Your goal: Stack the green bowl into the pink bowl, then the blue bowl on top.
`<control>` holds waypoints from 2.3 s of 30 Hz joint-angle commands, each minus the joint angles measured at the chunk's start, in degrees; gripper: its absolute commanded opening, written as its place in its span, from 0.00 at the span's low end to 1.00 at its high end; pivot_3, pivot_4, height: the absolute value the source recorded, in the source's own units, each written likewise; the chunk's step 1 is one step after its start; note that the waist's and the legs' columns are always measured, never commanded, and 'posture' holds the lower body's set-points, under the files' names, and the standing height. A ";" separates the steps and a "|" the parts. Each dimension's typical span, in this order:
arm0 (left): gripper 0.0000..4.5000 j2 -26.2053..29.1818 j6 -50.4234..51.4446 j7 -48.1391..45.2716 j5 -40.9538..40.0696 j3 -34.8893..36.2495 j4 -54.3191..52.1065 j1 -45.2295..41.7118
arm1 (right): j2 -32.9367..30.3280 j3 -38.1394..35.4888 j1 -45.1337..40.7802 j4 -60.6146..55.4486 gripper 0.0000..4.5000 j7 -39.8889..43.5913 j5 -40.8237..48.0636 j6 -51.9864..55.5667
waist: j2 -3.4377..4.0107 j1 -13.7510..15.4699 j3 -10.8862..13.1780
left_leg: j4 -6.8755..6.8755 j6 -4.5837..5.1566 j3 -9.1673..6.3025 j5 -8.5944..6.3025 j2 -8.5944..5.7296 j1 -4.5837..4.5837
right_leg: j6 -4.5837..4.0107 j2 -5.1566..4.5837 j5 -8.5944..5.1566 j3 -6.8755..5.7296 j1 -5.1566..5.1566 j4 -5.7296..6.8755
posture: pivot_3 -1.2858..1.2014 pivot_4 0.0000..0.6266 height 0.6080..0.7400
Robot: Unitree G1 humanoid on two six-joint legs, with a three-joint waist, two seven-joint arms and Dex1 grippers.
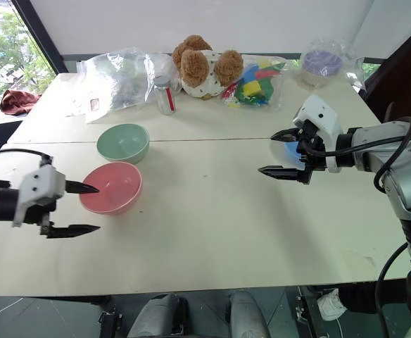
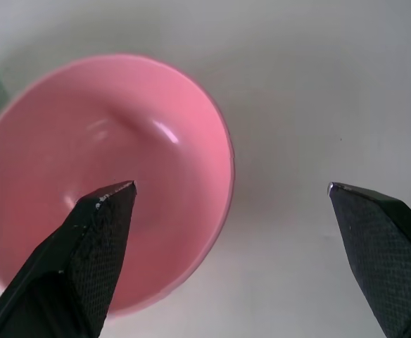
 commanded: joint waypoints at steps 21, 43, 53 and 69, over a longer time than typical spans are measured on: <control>0.01 -15.57 -11.19 -11.10 7.71 -20.98 10.67 -28.81 | -4.64 -17.37 8.91 -11.59 1.00 2.66 19.12 16.18 | 0.03 0.33 -0.05 | 0.13 0.06 -0.06 -0.03 0.02 -0.01 | 0.03 0.11 0.01 -0.02 0.08 0.04 | 0.52 0.24 1.00; 0.70 -39.71 -45.94 -11.30 26.36 -39.34 38.15 -49.13 | -4.71 -21.98 18.23 -17.73 1.00 -4.77 19.76 14.83 | 0.01 1.10 -0.06 | 0.17 0.09 -0.04 -0.04 0.02 -0.01 | 0.04 0.37 0.02 0.12 0.08 0.00 | 0.52 0.24 1.00; 0.97 -31.46 -20.21 -11.27 13.40 -25.01 29.33 -55.59 | -3.46 -16.02 14.40 -14.56 1.00 -4.71 18.05 10.79 | -0.03 1.16 -0.03 | 0.21 0.08 -0.08 -0.03 0.04 -0.03 | 0.06 0.40 0.03 0.09 0.08 0.02 | 0.52 0.24 1.00; 0.97 -17.45 -36.08 4.69 28.87 -22.24 63.77 -52.15 | -1.86 -9.78 8.48 -10.08 1.00 -2.58 15.47 7.02 | 0.07 1.07 -0.09 | 0.18 0.09 -0.06 -0.04 0.01 -0.04 | 0.06 0.33 0.02 -0.05 0.06 0.00 | 0.52 0.24 1.00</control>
